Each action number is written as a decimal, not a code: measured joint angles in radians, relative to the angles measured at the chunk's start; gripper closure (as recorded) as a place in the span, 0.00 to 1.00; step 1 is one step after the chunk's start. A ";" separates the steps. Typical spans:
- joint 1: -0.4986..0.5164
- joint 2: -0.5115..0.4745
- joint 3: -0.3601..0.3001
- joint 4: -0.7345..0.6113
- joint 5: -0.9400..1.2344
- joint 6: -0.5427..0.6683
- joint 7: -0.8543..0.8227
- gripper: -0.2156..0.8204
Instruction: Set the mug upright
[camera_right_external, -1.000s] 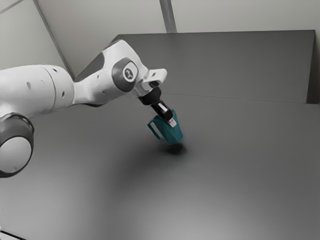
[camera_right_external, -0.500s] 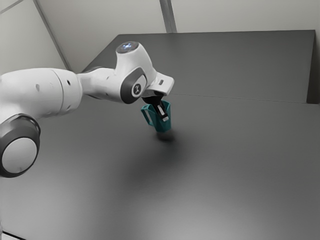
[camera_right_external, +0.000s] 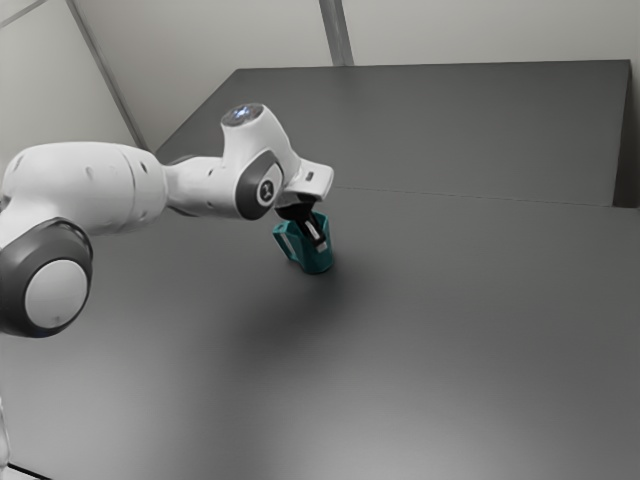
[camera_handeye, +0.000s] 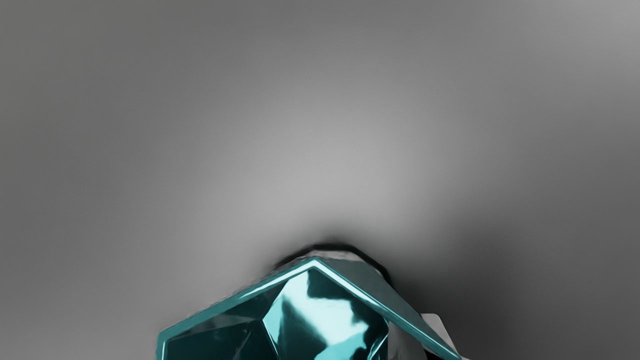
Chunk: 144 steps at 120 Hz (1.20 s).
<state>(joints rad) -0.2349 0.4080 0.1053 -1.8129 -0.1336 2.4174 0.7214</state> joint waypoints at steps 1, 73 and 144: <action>0.000 0.001 0.000 0.000 -0.001 0.001 0.000 0.97; -0.026 -0.111 0.024 -0.017 -0.003 -0.042 0.001 0.29; 0.155 -0.356 -0.001 0.164 0.216 -0.578 -0.287 0.21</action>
<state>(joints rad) -0.0800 0.0517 0.1042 -1.6492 0.0826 1.8390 0.4340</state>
